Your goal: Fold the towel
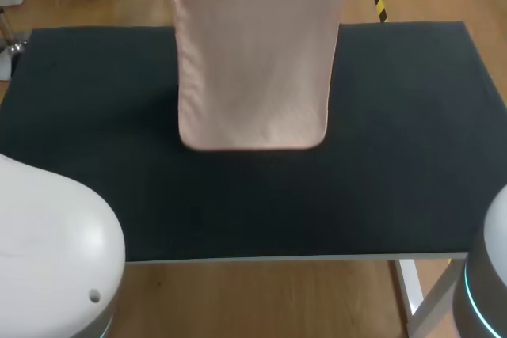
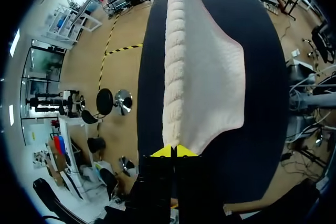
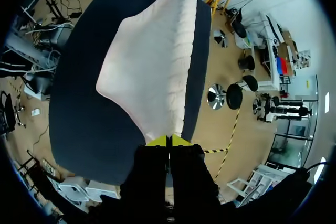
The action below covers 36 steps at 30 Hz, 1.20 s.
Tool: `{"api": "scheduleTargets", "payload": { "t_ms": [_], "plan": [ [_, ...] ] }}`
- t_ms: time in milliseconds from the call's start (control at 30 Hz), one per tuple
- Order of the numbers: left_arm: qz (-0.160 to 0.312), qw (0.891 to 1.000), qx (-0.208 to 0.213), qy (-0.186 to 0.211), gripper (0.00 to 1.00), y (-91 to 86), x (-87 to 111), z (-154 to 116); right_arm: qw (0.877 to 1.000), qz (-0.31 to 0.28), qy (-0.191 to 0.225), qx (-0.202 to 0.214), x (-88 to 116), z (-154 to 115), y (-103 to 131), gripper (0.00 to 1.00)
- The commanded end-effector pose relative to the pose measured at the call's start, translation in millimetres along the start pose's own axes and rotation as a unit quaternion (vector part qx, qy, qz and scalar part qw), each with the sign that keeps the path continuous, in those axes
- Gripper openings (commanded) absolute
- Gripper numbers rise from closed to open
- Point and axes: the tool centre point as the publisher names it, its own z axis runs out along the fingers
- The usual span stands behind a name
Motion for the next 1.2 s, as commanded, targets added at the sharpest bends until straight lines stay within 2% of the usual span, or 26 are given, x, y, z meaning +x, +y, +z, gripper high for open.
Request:
{"api": "scheduleTargets", "payload": {
  "t_ms": [33, 433, 633, 767, 867, 967, 1200],
  "plan": [
    [0.001, 1.000, -0.008, -0.010, 0.00, -1.0, -22.8, -19, 1.000, -0.006, -0.012, 0.001, -25, -23, -5, 0.00],
    [-0.007, 0.996, -0.039, -0.075, 0.00, 11.5, -98.9, -34, 0.998, -0.025, -0.053, 0.005, -101, -25, -10, 0.00],
    [0.003, 0.993, -0.043, -0.106, 0.00, 9.5, -128.5, -43, 0.995, -0.038, -0.089, 0.022, -132, -37, -13, 0.00],
    [0.004, 0.992, -0.044, -0.119, 0.00, 7.0, -141.4, -39, 0.993, -0.051, -0.104, 0.038, -144, -32, -13, 0.00],
    [0.003, 0.992, -0.040, -0.123, 0.00, 4.6, -141.1, -30, 0.992, -0.056, -0.111, 0.037, -143, -24, -14, 0.00],
    [0.006, 0.992, -0.034, -0.118, 0.00, 1.7, -130.9, -17, 0.992, -0.065, -0.105, 0.039, -134, -11, -13, 0.00],
    [0.007, 0.997, -0.020, -0.075, 0.00, 0.6, -82.9, 4, 0.996, -0.059, -0.061, 0.022, -95, 9, -13, 0.00]
  ]
}}
